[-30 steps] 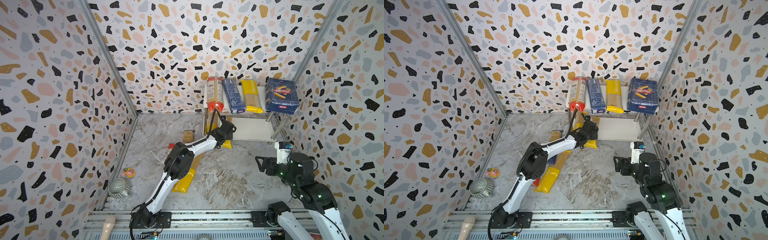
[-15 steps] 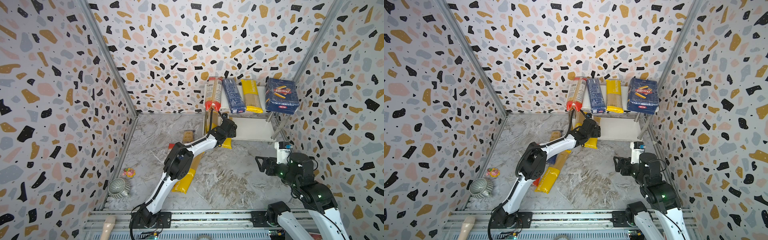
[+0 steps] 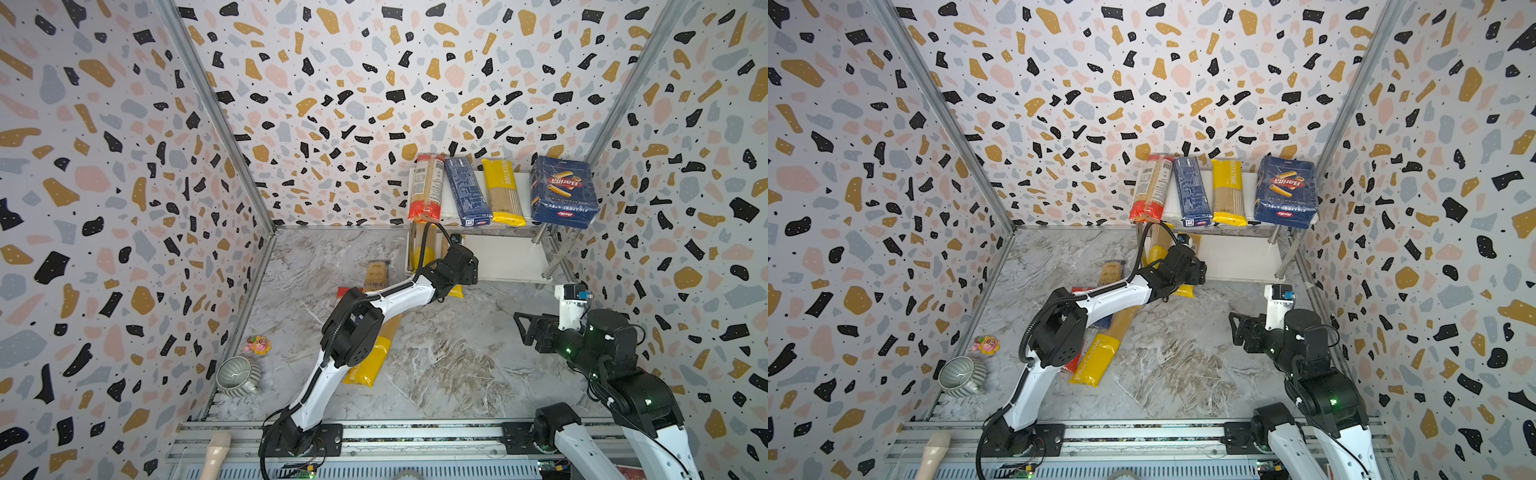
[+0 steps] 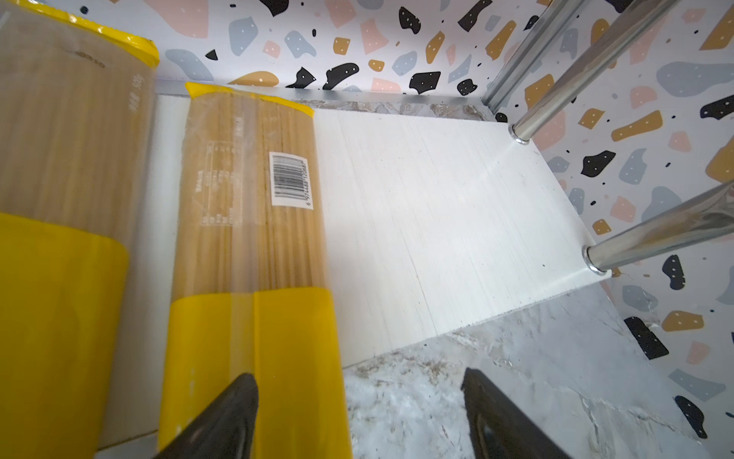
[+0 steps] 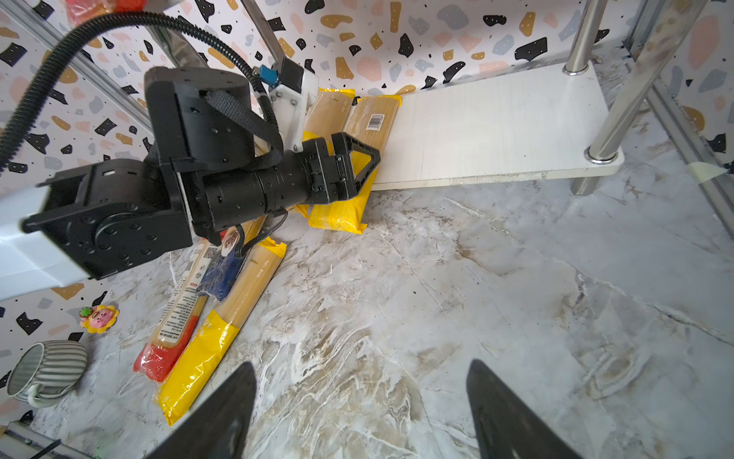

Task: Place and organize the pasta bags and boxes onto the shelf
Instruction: 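Open the left gripper to release the clear bag, then withdraw the left gripper to the pile while the right gripper moves toward the pile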

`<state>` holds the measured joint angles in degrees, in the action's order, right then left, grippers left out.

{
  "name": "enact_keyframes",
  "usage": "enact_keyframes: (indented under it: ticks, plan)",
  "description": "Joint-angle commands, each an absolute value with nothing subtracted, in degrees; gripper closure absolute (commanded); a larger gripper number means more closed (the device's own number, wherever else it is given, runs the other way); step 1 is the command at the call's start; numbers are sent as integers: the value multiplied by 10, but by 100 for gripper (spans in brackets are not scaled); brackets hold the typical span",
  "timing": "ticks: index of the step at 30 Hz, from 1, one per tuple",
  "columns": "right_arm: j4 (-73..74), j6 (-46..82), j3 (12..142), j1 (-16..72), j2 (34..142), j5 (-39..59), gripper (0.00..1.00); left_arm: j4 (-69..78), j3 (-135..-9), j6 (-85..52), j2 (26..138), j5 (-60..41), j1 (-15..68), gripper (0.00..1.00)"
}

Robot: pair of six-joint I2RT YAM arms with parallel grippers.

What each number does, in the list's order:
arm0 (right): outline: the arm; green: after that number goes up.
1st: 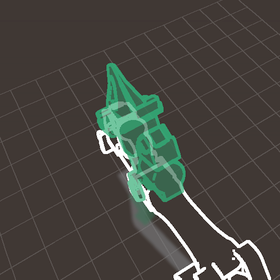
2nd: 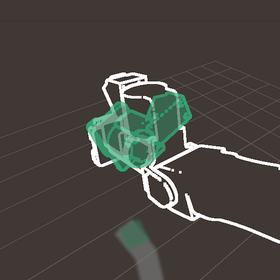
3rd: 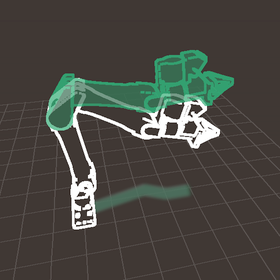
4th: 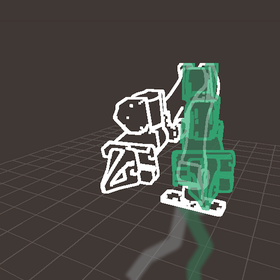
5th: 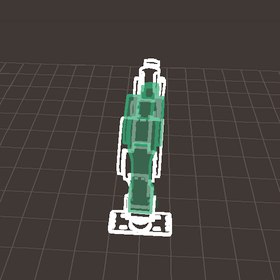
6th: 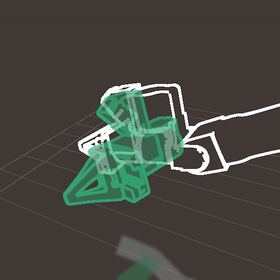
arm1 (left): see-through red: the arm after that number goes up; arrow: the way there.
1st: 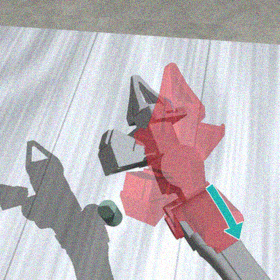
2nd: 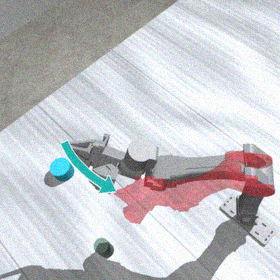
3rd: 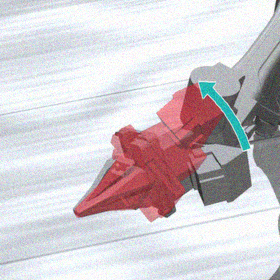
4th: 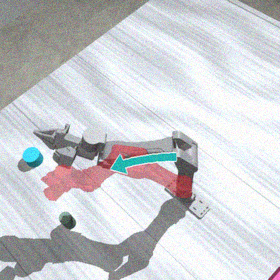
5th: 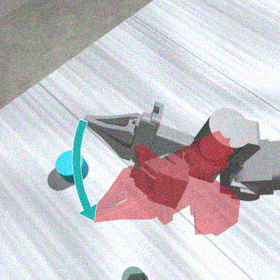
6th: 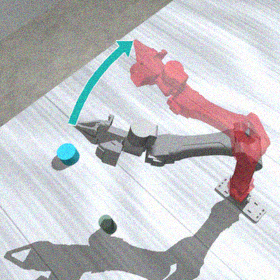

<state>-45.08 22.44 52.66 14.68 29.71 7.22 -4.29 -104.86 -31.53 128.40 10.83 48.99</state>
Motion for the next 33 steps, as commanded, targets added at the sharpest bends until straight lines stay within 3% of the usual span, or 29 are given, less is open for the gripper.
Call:
enact_keyframes:
  ticks: [1,18,26,33]
  plan:
    - [-462,216,545,145,289,71,17,-10,-1027,-312,1250,102,497,19]
    - [-457,219,531,145,280,78,17,36,-825,-316,1105,100,549,19]
    - [-437,231,500,145,278,101,16,55,-622,-331,900,153,569,19]
    - [-407,256,462,147,308,149,16,-23,-438,-388,662,249,570,16]
